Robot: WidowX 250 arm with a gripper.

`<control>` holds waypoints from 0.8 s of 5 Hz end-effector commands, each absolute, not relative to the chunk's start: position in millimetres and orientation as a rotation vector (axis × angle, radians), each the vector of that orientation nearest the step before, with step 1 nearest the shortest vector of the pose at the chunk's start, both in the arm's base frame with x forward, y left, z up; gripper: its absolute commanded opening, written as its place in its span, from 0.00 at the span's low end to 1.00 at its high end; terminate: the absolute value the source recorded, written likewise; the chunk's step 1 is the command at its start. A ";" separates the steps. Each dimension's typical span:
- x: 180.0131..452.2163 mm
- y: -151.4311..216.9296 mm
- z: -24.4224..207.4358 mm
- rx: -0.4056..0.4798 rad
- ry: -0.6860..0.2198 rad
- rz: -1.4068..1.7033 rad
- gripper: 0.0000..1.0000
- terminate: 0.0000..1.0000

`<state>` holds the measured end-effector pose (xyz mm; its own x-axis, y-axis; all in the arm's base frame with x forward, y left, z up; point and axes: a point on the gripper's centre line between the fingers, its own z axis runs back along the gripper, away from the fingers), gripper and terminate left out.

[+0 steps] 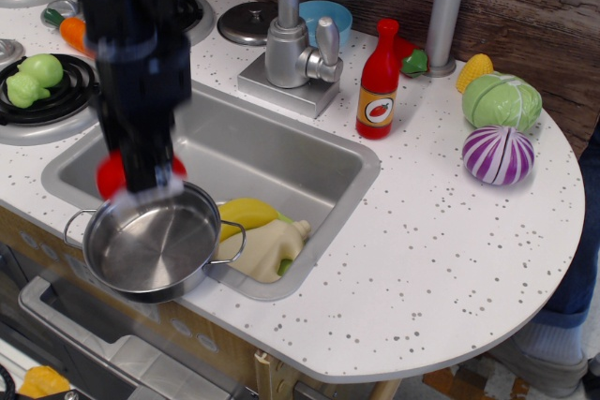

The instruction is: Take sushi out of pan

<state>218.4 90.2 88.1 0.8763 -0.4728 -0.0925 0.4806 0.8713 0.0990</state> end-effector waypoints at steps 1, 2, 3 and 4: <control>267.9 129.7 94.0 0.190 0.018 -0.648 0.00 0.00; 297.4 144.7 76.6 0.152 -0.013 -0.731 0.00 0.00; 311.3 153.4 49.8 0.093 -0.060 -0.773 0.00 0.00; 315.8 156.6 30.0 0.093 -0.107 -0.798 0.00 0.00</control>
<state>314.4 150.7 11.4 0.7043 -0.7054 0.0801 0.6976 0.7086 0.1064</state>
